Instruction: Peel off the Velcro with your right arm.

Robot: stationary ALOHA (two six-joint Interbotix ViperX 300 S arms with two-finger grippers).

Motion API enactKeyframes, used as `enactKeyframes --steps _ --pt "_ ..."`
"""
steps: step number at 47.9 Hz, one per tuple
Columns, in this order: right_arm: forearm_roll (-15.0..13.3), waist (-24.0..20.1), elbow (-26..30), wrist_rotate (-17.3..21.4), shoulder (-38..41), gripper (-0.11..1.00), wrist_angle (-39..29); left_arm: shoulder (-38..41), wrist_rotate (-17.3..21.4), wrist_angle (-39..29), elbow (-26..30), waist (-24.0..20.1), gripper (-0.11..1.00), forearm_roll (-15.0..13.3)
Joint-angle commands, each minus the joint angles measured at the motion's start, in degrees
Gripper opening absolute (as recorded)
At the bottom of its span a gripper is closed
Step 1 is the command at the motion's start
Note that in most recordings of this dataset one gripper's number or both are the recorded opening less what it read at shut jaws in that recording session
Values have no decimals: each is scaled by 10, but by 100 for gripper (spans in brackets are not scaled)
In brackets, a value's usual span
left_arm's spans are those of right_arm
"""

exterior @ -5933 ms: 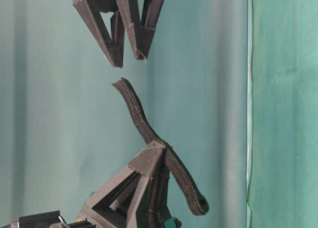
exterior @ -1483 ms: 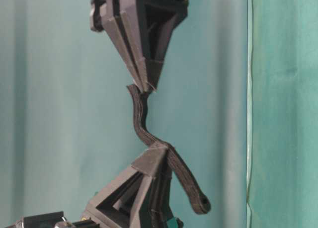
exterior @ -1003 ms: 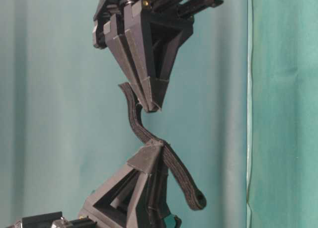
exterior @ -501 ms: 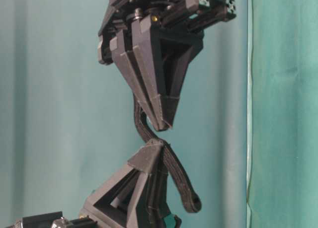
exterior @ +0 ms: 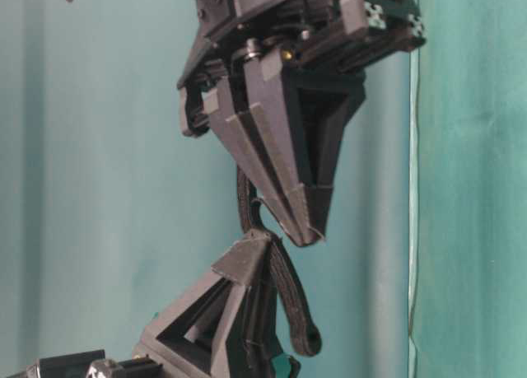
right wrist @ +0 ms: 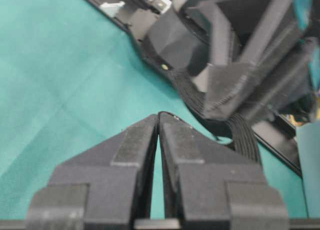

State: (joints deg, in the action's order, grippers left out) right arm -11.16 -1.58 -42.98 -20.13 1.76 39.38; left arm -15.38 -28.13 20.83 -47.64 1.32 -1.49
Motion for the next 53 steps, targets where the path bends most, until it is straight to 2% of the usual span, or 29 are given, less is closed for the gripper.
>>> enactKeyframes --steps 1,14,26,53 --pt "-7 -7 17 1 0 -9 -1 -4 0 6 14 -4 10 -1" --pt "-12 -17 43 1 27 -9 -25 -4 1 7 14 -4 10 -1" --pt "-28 -30 62 2 44 -9 -50 -4 0 11 14 -5 10 -1" --pt "-36 -54 66 2 54 -9 -83 -4 1 11 14 -11 10 -1"
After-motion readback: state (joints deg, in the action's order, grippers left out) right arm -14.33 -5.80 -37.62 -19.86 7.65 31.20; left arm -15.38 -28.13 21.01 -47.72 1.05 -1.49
